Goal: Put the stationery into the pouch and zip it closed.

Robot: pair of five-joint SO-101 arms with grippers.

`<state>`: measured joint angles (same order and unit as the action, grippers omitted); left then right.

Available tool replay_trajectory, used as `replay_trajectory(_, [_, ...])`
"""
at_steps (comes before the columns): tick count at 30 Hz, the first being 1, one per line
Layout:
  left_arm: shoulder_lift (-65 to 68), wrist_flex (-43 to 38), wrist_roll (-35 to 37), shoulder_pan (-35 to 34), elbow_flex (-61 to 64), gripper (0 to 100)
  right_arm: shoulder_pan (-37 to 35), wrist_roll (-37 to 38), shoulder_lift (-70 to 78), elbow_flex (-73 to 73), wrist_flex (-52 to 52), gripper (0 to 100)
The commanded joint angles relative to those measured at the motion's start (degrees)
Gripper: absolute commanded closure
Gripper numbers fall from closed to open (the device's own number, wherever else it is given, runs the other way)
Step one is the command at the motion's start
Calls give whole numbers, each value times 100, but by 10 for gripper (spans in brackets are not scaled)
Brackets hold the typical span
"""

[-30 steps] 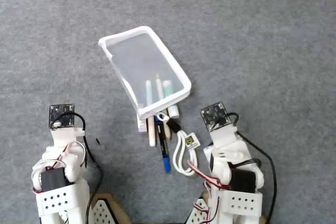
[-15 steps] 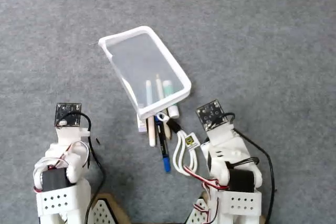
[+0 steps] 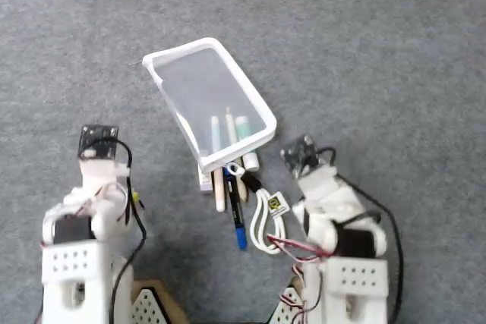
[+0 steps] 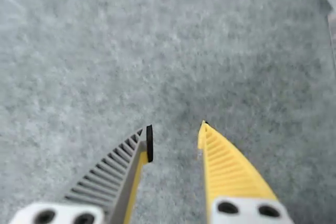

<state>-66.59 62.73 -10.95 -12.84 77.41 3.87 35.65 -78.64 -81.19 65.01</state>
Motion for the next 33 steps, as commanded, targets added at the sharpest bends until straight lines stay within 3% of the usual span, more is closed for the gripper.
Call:
replay_trajectory(1, [1556, -237, 62, 233, -690, 830, -176, -202, 1745, 1587, 334, 981])
replay_trajectory(5, [2708, -633, 448, 268, -716, 828, -659, -527, 3591, 2809, 1257, 980])
replay_trajectory(10, [2910, -1108, 686, 259, -462, 827, -1574, -563, 5024, 3609, 1697, 980])
replay_trajectory(15, [2910, -1134, 677, 136, -444, 826, -2101, -853, 5437, 3837, 1327, 972])
replay_trajectory(20, [2910, -1240, 686, -136, -418, 826, -2585, -1178, 5473, 3864, 747, 858])
replay_trajectory(24, [2910, -1266, 695, -154, -418, 826, -3015, -1240, 5490, 3855, 360, 848])
replay_trajectory(33, [2910, -1266, 695, -154, -418, 826, -3095, -1240, 5684, 3820, -378, 847])
